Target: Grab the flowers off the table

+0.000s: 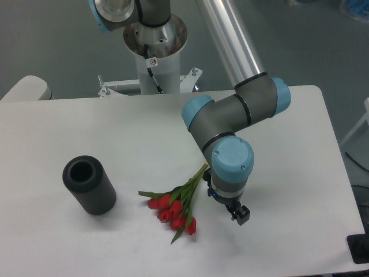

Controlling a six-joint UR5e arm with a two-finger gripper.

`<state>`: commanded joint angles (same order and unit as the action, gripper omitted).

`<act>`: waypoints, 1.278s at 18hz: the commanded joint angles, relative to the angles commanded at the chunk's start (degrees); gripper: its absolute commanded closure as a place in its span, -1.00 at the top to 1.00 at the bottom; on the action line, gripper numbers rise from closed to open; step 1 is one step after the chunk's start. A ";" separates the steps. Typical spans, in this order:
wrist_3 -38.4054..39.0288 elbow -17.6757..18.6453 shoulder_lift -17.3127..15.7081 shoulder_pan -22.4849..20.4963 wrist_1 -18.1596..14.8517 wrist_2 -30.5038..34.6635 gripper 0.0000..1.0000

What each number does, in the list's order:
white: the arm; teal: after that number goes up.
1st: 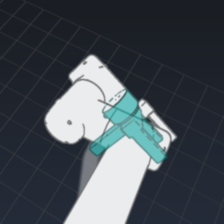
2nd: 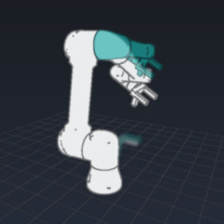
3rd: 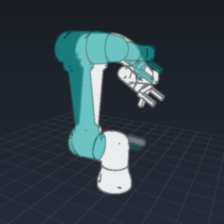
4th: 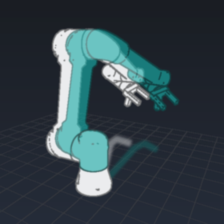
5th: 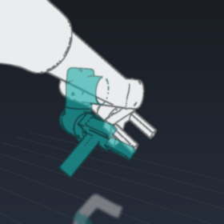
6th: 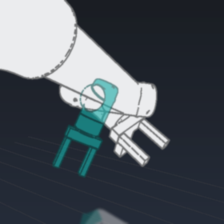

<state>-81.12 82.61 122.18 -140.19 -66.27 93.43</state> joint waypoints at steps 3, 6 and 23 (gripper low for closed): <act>0.35 2.55 -0.88 0.00 0.09 -0.18 1.00; 0.79 5.10 -1.68 0.26 1.40 -0.18 1.00; 11.95 17.32 -4.14 3.07 11.34 -0.44 0.95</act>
<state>-69.17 99.93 118.04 -137.11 -54.93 92.99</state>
